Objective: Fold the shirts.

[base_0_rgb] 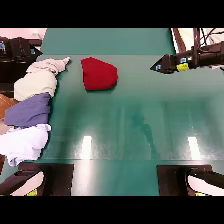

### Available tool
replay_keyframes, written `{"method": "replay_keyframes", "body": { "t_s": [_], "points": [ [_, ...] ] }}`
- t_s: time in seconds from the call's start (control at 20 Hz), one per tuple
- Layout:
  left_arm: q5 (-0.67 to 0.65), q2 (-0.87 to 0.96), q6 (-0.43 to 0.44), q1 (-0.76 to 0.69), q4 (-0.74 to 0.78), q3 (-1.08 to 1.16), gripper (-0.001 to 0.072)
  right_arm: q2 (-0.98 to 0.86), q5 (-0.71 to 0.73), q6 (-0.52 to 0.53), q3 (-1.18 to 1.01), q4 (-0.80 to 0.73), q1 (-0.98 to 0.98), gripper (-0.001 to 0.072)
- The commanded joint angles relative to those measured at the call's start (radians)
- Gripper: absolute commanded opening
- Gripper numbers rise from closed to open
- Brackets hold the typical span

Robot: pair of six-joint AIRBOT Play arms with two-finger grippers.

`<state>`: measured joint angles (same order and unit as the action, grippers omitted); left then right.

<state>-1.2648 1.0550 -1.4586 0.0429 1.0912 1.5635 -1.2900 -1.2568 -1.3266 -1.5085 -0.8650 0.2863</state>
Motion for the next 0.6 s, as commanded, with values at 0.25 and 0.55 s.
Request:
{"method": "replay_keyframes", "body": {
  "t_s": [0.25,0.55],
  "points": [
    [0.001,0.0,-0.001,0.0,0.0,0.0,0.0028,0.0,0.0,0.0,-0.001,0.0,0.001,0.0019],
    [0.079,0.03,0.001,0.0,-0.096,0.0,0.0607,-0.001,0.02,0.0,-0.001,0.0,0.001,0.0019]
  ]
}}
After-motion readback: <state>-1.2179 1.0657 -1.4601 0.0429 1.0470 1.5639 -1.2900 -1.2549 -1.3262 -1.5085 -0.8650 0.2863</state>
